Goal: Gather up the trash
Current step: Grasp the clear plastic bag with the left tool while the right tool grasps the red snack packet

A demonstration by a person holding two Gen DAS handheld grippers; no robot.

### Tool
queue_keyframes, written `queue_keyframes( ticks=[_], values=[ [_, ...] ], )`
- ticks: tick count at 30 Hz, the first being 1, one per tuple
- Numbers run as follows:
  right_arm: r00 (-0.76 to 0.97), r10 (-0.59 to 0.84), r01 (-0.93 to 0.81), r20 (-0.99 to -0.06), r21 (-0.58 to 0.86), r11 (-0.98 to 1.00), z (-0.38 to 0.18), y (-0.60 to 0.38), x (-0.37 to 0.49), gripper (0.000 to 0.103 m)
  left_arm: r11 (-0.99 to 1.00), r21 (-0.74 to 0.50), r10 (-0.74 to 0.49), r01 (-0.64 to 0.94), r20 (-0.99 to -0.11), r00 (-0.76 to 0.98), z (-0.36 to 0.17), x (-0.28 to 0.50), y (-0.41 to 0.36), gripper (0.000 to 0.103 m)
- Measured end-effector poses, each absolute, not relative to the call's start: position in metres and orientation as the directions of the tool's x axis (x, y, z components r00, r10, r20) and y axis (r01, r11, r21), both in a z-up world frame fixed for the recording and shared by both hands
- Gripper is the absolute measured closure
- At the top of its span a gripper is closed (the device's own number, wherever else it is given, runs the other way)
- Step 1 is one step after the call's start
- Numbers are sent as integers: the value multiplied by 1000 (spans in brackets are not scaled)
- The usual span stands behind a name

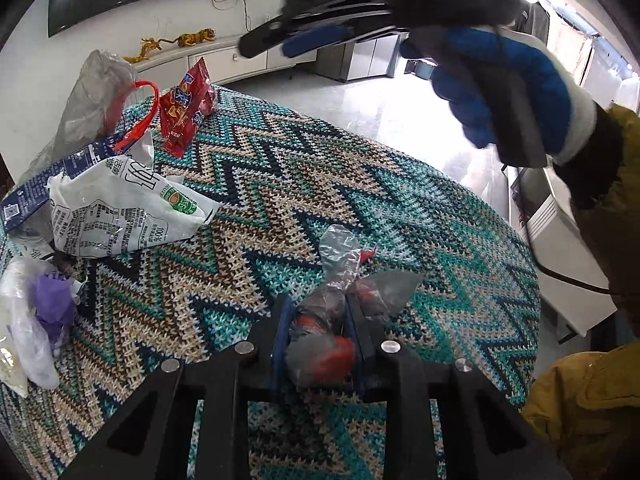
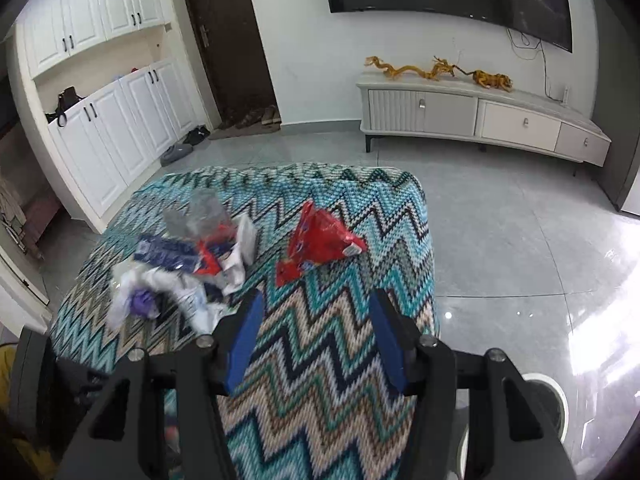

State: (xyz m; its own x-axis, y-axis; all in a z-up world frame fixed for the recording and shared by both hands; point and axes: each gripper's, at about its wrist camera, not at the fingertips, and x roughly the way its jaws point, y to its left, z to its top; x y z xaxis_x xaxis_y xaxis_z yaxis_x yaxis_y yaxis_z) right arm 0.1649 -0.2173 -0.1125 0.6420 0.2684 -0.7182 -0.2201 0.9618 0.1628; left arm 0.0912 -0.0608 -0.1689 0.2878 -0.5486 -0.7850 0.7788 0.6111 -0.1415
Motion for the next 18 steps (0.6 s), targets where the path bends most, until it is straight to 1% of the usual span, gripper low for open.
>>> queue_keyframes(
  ticks=[5,13,14,15,16,17,18],
  values=[
    [626,265,-225,-733,156,962,-125,-206,210,50,613,-203,-590,763,-760,272,-168,98,-53,84],
    [581,273,-214,-767,180,960,-156,-192,252,51,633,-259,-632,730,-718,293,-152,96,-34,85],
    [576,270,-210,-771,180,961,-159,-192,254,55,637,-262,-634,725,-713,299,-150,96,-33,85],
    [569,270,-208,-777,181,961,-162,-192,255,65,643,-261,-633,720,-710,308,-148,95,-31,85],
    [562,276,-210,-780,188,960,-165,-192,254,70,648,-260,-633,716,-707,317,-145,94,-29,85],
    [559,279,-210,-781,192,959,-167,-192,251,79,653,-261,-633,711,-703,323,-144,94,-27,85],
    [558,284,-212,-780,197,957,-167,-192,248,86,659,-261,-633,705,-700,332,-141,93,-24,85]
  ],
)
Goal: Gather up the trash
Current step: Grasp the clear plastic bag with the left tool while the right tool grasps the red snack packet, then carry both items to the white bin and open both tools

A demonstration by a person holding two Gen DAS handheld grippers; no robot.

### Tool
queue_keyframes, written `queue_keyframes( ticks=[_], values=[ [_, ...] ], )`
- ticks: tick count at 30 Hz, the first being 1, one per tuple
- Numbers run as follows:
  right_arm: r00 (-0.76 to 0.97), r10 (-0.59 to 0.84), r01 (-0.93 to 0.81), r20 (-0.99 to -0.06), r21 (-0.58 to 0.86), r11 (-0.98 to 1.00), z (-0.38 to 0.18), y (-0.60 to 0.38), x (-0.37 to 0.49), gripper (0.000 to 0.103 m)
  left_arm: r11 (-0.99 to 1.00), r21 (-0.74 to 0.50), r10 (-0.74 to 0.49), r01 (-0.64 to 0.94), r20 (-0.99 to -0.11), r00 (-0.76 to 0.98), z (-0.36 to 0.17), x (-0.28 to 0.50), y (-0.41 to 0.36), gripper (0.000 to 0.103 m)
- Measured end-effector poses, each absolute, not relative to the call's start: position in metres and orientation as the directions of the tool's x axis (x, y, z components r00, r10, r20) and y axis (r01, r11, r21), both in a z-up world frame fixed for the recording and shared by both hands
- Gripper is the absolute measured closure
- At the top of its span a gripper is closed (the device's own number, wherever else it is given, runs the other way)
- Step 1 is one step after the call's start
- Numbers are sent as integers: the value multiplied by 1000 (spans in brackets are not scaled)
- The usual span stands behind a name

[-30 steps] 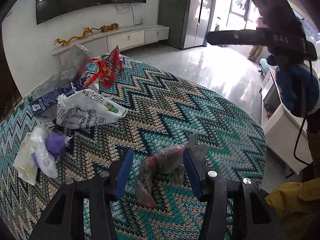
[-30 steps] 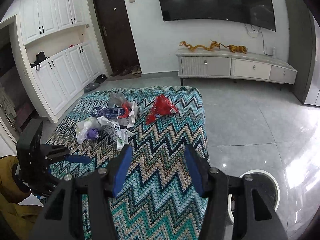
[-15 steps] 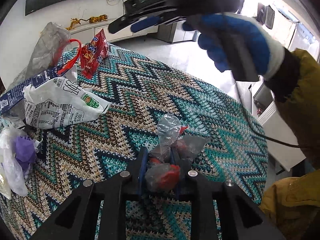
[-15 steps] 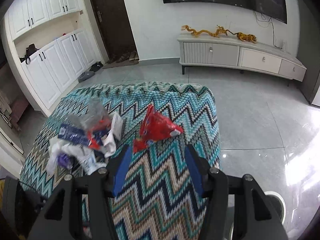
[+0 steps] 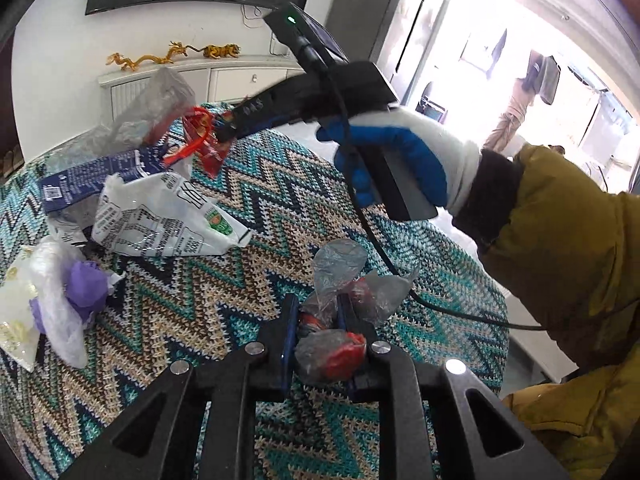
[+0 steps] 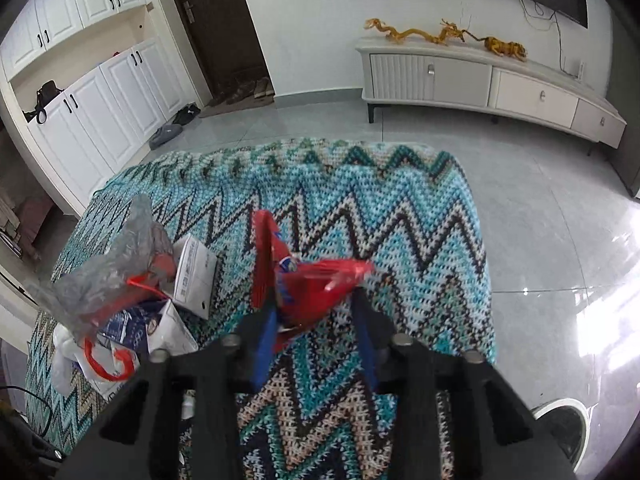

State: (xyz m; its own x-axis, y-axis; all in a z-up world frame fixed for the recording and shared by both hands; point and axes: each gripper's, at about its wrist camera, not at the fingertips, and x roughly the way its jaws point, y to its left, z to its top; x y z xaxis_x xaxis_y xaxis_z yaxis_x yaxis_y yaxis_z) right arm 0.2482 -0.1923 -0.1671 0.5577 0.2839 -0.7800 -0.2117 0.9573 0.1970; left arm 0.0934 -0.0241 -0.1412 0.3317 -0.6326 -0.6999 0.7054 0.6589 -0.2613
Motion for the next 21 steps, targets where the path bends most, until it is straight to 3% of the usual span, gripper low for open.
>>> queue_keyframes(
  ticks=[5,21],
  values=[
    [585,312,-219,-749,225,949,-153,-198,224,94,694,-239,-618,679,-683,391,-123,83,-7,85],
    [738,289,-246,-610,156,957,-64,-218,34,94,773,-117,-570,624,-561,600,-45,26,26,85]
  ],
)
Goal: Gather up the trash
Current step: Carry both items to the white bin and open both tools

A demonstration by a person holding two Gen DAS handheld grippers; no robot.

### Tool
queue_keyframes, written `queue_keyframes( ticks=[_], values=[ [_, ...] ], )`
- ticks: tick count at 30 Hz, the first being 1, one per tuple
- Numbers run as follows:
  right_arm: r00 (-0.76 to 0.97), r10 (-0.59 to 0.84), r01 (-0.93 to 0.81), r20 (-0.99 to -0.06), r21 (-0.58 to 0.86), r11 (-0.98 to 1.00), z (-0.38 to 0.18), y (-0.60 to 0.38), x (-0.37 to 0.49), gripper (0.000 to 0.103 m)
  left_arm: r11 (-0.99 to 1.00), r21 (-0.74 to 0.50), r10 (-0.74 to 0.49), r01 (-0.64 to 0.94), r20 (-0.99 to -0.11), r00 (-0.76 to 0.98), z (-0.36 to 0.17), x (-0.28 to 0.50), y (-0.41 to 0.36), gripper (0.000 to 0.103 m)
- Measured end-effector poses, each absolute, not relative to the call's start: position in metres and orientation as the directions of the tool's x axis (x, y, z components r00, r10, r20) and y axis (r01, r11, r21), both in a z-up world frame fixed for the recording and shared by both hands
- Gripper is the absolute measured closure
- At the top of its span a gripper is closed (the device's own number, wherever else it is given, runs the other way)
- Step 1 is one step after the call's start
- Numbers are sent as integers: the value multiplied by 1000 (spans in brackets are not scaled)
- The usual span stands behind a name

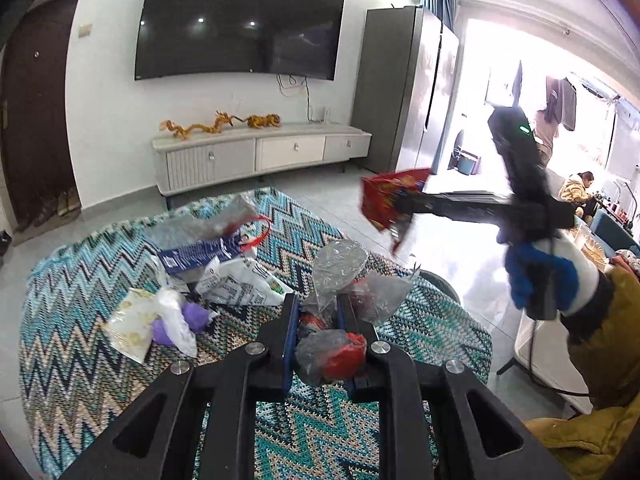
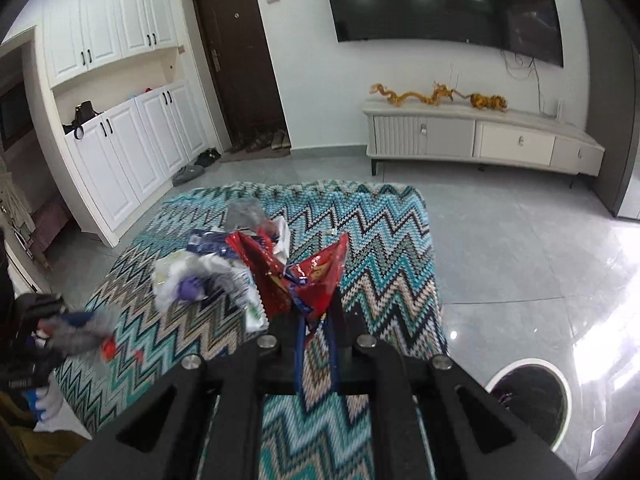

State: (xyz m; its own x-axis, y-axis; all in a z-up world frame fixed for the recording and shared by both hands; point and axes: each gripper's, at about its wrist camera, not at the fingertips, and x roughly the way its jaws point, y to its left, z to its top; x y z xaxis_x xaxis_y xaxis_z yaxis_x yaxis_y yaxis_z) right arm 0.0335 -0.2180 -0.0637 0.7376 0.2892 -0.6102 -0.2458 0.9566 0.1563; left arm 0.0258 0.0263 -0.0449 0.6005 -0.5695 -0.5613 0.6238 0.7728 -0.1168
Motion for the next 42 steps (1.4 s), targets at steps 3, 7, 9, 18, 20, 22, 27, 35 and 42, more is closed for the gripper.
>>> queue_keyframes(
  ticks=[3,7,9,18,20,22,27,35,42],
  values=[
    [764,274,-238,-584,140,961,-52,-223,-1,94,787,-80,-546,612,-551,631,-31,18,25,85],
    [798,248,-208,-549,135,969,-44,-238,-40,94,789,-33,-529,614,-545,650,-15,4,15,85],
    [813,227,-183,-537,134,974,-42,-249,-54,94,782,-10,-529,623,-538,656,-6,0,5,85],
    [853,82,3,-516,161,987,-51,-337,-97,94,711,-12,-580,703,-575,577,23,27,-85,85],
    [847,34,63,-531,163,985,-63,-362,-101,94,685,-30,-591,728,-606,532,20,40,-121,85],
    [832,-14,129,-555,167,977,-80,-390,-102,94,657,-38,-592,753,-644,484,11,54,-162,85],
    [762,-73,273,-643,217,937,-139,-457,-93,94,594,-19,-544,804,-747,383,-31,87,-271,85],
    [632,-71,412,-772,257,874,-231,-521,-55,94,579,-84,-443,811,-868,226,-128,127,-396,85],
    [562,-55,464,-825,260,847,-276,-543,-19,91,616,-145,-415,775,-895,163,-185,152,-439,78]
  ],
)
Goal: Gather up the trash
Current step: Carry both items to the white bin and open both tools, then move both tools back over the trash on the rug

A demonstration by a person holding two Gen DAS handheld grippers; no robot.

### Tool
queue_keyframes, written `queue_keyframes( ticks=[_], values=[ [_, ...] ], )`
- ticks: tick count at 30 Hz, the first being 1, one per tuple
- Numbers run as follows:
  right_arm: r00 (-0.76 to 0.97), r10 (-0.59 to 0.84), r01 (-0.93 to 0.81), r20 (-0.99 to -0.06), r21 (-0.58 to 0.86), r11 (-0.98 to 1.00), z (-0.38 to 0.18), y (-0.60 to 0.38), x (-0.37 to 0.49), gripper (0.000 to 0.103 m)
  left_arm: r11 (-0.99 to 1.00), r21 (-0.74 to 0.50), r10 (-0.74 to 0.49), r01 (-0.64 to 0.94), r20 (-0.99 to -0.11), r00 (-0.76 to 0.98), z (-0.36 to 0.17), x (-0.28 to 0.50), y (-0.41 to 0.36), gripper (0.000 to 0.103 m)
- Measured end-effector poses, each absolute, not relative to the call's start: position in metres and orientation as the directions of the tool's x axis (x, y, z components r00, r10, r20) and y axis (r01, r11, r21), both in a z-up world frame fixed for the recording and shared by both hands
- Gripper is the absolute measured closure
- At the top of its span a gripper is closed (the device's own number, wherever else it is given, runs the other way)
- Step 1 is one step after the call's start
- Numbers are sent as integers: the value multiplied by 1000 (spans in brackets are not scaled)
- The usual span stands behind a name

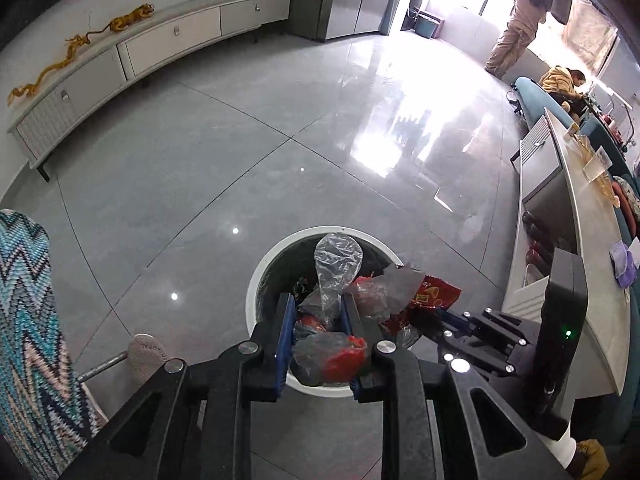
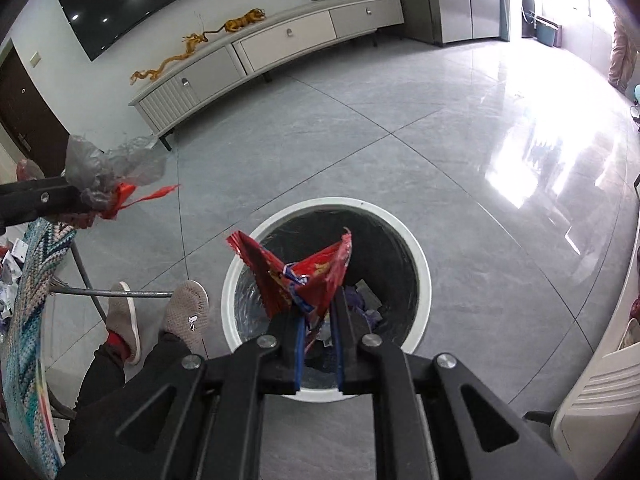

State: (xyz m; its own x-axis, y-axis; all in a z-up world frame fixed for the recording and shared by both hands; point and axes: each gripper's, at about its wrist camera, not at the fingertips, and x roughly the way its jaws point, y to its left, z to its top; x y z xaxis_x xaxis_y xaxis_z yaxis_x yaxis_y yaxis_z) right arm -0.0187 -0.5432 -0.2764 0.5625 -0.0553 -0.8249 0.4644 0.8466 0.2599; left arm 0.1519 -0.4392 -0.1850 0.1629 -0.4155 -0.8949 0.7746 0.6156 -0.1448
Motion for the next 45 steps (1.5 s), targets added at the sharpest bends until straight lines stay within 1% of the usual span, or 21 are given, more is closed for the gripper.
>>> queue_keyframes(
  ticks=[1,2,3,4,5,6,8,14,19,23,26,28,29,30,31,32,33,37,39,42,45],
  values=[
    [553,-51,466,-832,258,846,-282,-545,-13,91,620,-157,-416,769,-896,152,-191,154,-443,77],
    [545,-47,467,-837,257,846,-287,-546,-9,90,622,-162,-412,766,-900,145,-197,157,-446,71],
    [533,-51,472,-845,247,846,-292,-547,-5,88,625,-159,-407,764,-902,145,-202,159,-448,60],
    [522,-57,477,-851,235,847,-295,-548,-2,85,627,-158,-406,763,-902,146,-205,158,-450,54],
    [509,-65,483,-858,222,847,-299,-548,1,78,629,-161,-410,761,-900,149,-206,159,-449,47],
    [500,-69,490,-863,216,845,-302,-548,1,74,631,-165,-415,758,-898,150,-206,159,-447,47],
    [497,-69,500,-865,220,838,-303,-549,2,71,632,-176,-420,755,-896,144,-203,160,-445,46],
    [519,-81,488,-851,217,846,-285,-541,-1,70,646,-86,-451,759,-845,287,-160,152,-421,46],
    [603,-102,446,-791,228,866,-234,-526,-12,70,694,17,-440,720,-781,443,-118,138,-378,46],
    [680,-118,400,-724,230,887,-183,-505,-26,69,727,90,-424,681,-720,548,-85,124,-335,46],
    [728,-133,363,-672,214,907,-147,-485,-37,67,755,111,-415,646,-682,602,-63,114,-297,41],
    [758,-146,344,-636,200,917,-124,-469,-45,63,775,127,-401,619,-658,637,-52,104,-270,39],
    [772,-154,337,-616,191,922,-113,-460,-49,56,785,131,-396,605,-645,654,-46,100,-255,33],
    [782,-161,332,-602,183,925,-104,-453,-52,46,796,135,-390,590,-632,670,-41,95,-241,29],
    [794,-171,327,-584,171,929,-94,-445,-56,42,807,138,-383,574,-618,687,-36,90,-227,28],
    [805,-180,321,-566,160,933,-85,-436,-59,35,817,143,-374,559,-606,702,-32,86,-215,26],
    [813,-184,315,-552,152,937,-78,-428,-61,31,826,148,-365,543,-594,717,-28,82,-202,23],
    [841,-215,310,-496,116,944,-51,-397,-69,21,863,159,-331,479,-538,775,-11,66,-155,19],
    [859,-214,296,-465,111,949,-39,-381,-72,13,882,164,-313,442,-497,809,-3,57,-133,15],
    [884,-196,265,-424,110,958,-27,-361,-77,10,908,179,-271,379,-438,857,7,45,-102,13],
    [903,-183,235,-388,92,968,-12,-337,-82,8,920,165,-263,356,-413,872,16,37,-76,11]
  ],
)
